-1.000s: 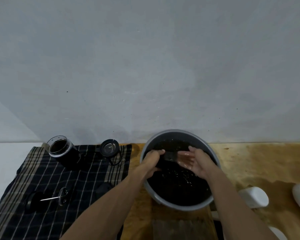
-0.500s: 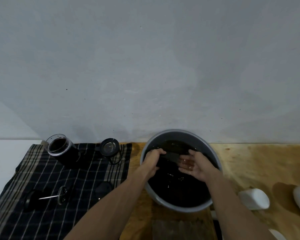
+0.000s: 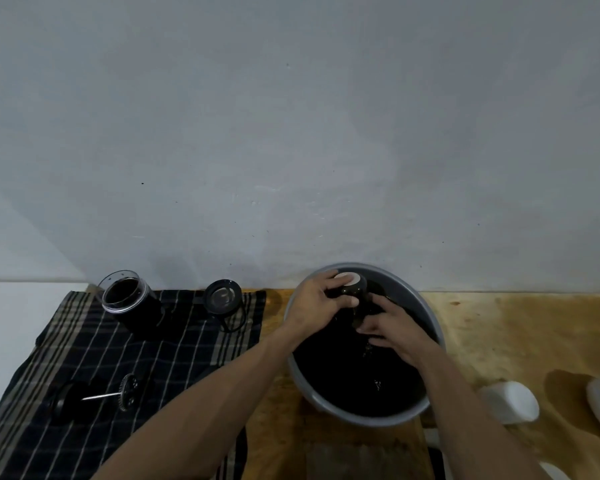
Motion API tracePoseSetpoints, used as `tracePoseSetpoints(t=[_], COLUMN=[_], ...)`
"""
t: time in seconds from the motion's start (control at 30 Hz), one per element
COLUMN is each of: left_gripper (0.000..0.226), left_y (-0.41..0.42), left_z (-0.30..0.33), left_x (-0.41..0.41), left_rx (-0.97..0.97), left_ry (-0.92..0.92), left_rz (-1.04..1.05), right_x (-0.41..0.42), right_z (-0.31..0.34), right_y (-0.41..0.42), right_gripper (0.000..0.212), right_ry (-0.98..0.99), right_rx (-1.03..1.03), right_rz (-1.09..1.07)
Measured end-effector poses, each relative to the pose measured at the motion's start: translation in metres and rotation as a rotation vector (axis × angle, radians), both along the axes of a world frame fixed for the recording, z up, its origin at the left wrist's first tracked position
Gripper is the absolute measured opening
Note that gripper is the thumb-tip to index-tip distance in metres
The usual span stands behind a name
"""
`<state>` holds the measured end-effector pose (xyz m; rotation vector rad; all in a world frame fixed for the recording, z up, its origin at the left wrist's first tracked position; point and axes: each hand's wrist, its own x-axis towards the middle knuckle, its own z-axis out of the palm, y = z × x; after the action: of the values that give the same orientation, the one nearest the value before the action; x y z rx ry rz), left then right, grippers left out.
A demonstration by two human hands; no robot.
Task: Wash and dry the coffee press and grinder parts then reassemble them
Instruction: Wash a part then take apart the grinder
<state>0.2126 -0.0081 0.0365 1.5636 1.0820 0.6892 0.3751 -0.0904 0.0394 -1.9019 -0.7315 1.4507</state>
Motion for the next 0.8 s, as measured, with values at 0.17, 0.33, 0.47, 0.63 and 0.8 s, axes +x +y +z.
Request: tracePoseSetpoints(t=[0.17, 0.33, 0.47, 0.63, 0.8], left_gripper=[0.045, 0.038, 0.044, 0.09, 0.103], left_y=[-0.005, -0.005, -0.004, -0.019, -0.015], left_z=[0.028, 0.079, 0.089, 0.035, 0.038], left_x=[0.004, 0.006, 0.008, -0.001, -0.008], left_rx=[0.057, 0.116, 0.182, 0.217, 0.19], left_ry=[-0.092, -0.271, -0.263, 0.099, 0.202], left_rz=[-0.05, -0.057, -0.146, -0.342, -0.391], right_x=[-0.002, 0.004, 0.004, -0.012, -0.012], right_z=[0.016, 0.05, 0.055, 0.007, -0.001], right_y=[-0.006, -0.01, -0.018, -0.033, -0.037], right_gripper=[0.07, 0.068, 0.072, 0.094, 0.096], right_ry=[-0.213, -0.346, -0.402, -0.598, -0.68], right_rx=[0.171, 0.408, 0.475, 0.305, 0.249], right_rz=[0.152, 0.059, 0.015, 0.124, 0.141])
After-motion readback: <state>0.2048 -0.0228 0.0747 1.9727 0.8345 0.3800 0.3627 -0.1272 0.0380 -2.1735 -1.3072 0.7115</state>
